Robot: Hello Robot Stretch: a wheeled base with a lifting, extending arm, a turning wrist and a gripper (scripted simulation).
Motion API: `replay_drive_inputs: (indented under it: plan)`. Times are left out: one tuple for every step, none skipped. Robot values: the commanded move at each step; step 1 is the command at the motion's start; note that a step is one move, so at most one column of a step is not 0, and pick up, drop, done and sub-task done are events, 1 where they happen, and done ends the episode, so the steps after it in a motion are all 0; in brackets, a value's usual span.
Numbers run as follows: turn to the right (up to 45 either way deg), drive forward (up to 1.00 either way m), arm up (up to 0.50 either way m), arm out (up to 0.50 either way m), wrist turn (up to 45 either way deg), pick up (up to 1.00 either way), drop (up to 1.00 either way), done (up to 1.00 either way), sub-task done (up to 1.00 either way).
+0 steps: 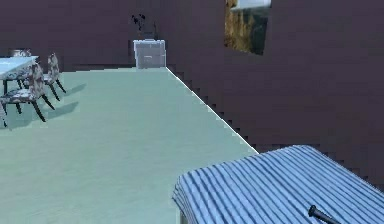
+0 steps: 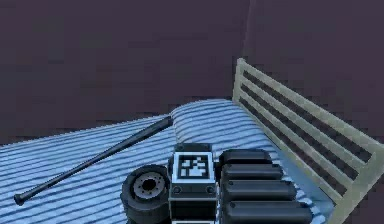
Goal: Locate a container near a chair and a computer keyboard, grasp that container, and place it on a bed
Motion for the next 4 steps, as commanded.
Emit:
replay_drive_inputs:
  plan:
    - [0.0,0.05,0.0,0.0,0.0,0.0,0.0,0.0,0.0]
    - [45.0,0.0,0.0,0.0,0.0,0.0,0.0,0.0,0.0]
    - [45.0,0.0,0.0,0.0,0.0,0.0,0.0,0.0,0.0]
    - [45.0,0.0,0.0,0.0,0.0,0.0,0.0,0.0,0.0]
